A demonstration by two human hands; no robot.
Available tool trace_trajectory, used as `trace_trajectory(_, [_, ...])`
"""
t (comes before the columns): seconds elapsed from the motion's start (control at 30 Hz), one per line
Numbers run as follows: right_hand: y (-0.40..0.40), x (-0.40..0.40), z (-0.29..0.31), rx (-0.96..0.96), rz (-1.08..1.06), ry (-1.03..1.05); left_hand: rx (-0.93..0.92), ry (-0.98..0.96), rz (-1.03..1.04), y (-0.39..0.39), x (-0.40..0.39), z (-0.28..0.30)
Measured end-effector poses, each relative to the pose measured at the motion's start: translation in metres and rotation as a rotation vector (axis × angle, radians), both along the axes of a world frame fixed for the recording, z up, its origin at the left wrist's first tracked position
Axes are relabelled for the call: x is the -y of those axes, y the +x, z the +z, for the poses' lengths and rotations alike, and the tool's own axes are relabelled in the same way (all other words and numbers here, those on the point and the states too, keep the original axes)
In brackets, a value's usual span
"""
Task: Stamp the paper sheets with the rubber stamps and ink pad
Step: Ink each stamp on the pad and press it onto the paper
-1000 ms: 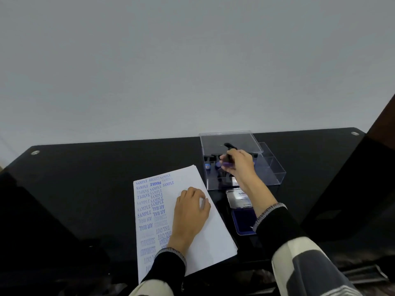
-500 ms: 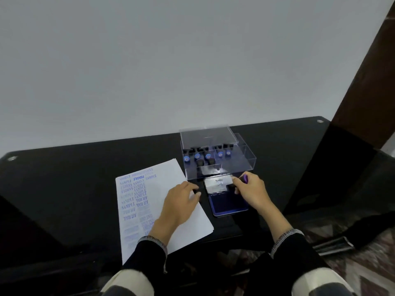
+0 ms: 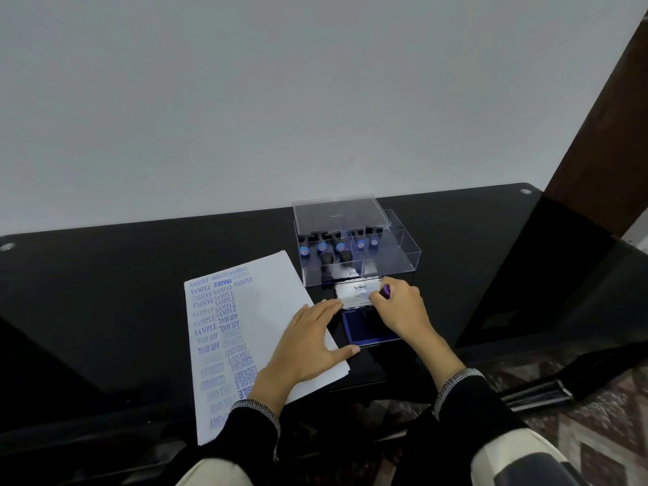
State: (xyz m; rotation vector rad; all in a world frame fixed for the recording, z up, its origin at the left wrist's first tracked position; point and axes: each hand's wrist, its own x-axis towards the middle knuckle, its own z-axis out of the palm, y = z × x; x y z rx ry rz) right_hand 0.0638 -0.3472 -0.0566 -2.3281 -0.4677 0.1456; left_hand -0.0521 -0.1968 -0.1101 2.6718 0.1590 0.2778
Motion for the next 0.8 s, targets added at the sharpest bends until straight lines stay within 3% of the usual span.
trace_trajectory(0.43, [-0.023,-0.012,-0.005,0.384,0.077,-0.395,-0.012,-0.017,-0.007,0.001,0.001,-0.001])
trace_trajectory(0.6, [-0.026,-0.015,-0.005,0.440,0.083,-0.453,-0.042,-0.173,-0.033,0.000,-0.002,0.010])
trace_trajectory(0.8, [-0.036,-0.023,-0.002,0.526,0.076,-0.516,0.083,-0.238,0.060,-0.010,-0.025,0.018])
